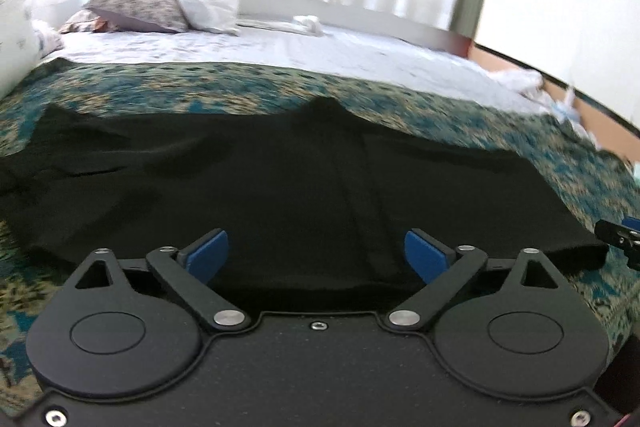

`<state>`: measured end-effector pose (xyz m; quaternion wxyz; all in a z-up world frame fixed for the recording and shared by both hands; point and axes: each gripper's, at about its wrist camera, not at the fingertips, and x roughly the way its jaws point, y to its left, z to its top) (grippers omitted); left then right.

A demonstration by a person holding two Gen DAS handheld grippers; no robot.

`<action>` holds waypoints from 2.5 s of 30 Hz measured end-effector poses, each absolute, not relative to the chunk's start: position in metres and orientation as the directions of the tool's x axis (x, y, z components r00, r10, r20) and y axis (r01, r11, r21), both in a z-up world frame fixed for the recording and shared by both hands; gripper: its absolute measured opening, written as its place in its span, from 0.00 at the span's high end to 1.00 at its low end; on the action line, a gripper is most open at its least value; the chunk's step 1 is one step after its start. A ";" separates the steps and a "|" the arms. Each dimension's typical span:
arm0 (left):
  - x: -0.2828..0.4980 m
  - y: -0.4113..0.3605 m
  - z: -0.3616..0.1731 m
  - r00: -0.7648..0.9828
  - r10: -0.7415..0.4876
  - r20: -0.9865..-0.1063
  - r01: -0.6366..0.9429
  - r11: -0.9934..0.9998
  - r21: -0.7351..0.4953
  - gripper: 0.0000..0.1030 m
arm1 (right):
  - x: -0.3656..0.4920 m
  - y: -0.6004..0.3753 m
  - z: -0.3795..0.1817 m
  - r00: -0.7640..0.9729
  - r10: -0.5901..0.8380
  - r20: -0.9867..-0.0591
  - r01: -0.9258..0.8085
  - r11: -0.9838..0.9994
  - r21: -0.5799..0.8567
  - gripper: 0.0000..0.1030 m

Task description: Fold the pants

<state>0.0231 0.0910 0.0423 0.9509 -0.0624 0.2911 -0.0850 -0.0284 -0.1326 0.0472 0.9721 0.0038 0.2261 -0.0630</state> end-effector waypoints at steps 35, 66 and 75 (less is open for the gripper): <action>0.095 0.283 0.014 0.738 0.298 -0.606 -0.544 0.794 -0.272 0.01 | 0.066 0.013 -0.004 0.837 0.071 -0.542 -0.074 0.997 0.017 0.11; 0.060 0.284 0.022 0.844 0.284 -0.455 -0.447 0.842 -0.303 0.58 | 0.064 0.014 -0.004 0.840 0.079 -0.537 -0.080 0.997 0.020 0.10; 0.062 0.316 0.008 0.825 0.253 -0.505 -0.501 0.742 -0.446 0.10 | 0.063 0.014 -0.004 0.842 0.080 -0.534 -0.082 0.996 0.021 0.10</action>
